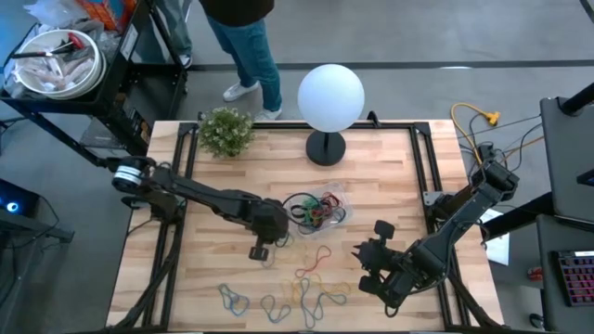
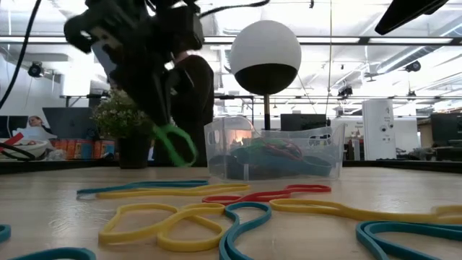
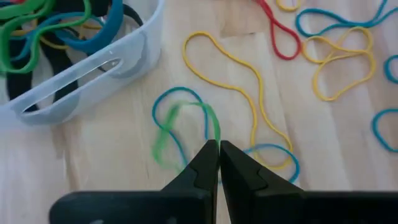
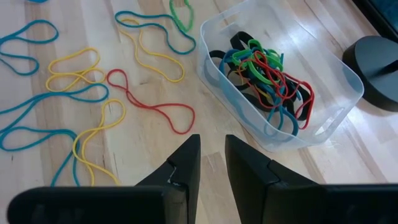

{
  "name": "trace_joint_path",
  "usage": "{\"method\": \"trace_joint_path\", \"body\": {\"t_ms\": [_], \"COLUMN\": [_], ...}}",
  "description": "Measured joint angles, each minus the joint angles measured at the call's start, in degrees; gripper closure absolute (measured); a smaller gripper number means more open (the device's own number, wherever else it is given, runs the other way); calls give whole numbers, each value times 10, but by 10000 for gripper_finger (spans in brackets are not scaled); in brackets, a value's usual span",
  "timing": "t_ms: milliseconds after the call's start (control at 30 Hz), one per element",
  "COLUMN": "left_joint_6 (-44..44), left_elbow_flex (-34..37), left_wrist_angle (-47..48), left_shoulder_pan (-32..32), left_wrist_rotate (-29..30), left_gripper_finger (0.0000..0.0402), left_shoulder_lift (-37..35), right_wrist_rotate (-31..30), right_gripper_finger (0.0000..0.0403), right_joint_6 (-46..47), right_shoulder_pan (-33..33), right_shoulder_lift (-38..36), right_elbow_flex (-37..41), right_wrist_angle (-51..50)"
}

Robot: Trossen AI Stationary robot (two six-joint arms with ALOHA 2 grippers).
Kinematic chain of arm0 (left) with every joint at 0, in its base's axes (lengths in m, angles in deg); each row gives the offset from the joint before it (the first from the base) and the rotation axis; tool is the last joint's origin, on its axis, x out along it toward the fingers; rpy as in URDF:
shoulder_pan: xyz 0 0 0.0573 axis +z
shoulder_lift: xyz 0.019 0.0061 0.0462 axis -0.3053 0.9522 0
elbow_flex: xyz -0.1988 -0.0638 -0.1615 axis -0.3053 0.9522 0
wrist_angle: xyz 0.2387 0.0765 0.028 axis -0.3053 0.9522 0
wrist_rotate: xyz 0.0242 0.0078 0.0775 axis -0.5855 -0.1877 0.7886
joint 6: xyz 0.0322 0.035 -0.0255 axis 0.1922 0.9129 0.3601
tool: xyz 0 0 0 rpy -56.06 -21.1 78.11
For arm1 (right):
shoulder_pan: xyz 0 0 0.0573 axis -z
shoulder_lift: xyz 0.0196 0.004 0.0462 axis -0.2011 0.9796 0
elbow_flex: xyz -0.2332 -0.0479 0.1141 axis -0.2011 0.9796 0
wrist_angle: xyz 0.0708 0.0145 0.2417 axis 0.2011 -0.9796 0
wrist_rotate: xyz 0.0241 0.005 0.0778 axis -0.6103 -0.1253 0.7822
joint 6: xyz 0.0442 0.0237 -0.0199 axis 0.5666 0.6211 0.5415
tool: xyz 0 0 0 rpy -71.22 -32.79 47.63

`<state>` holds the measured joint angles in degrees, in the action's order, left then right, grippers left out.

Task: Pick and place rubber bands into bin
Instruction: Put the green rubber band into the transparent bin

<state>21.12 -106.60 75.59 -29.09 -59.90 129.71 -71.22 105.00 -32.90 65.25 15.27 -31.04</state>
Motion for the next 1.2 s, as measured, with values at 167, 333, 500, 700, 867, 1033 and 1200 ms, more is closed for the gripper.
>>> {"method": "trace_joint_path", "body": {"t_ms": [167,333,500,700,867,1033,1200], "left_joint_6": [-16,-16,-15,-15,-15,-15,-14], "left_elbow_flex": [-1,-8,-27,-33,-34,-34,-34], "left_wrist_angle": [9,3,-12,-69,-102,-137,-174], "left_shoulder_pan": [-1,-1,-1,-1,1,1,6], "left_wrist_rotate": [0,13,45,64,84,104,113], "left_gripper_finger": [401,401,401,401,401,402,401], "left_shoulder_lift": [-37,-57,-57,-57,-57,-57,-57], "right_wrist_rotate": [0,-2,-4,-4,-4,-4,-4], "right_gripper_finger": [335,335,335,335,335,335,335], "right_joint_6": [-2,-4,-4,-9,-13,-17,-19], "right_shoulder_pan": [0,0,0,0,0,0,0], "right_shoulder_lift": [0,0,0,0,0,0,0], "right_elbow_flex": [0,0,1,1,1,1,1], "right_wrist_angle": [-1,-2,-3,-4,-4,-4,-4]}}
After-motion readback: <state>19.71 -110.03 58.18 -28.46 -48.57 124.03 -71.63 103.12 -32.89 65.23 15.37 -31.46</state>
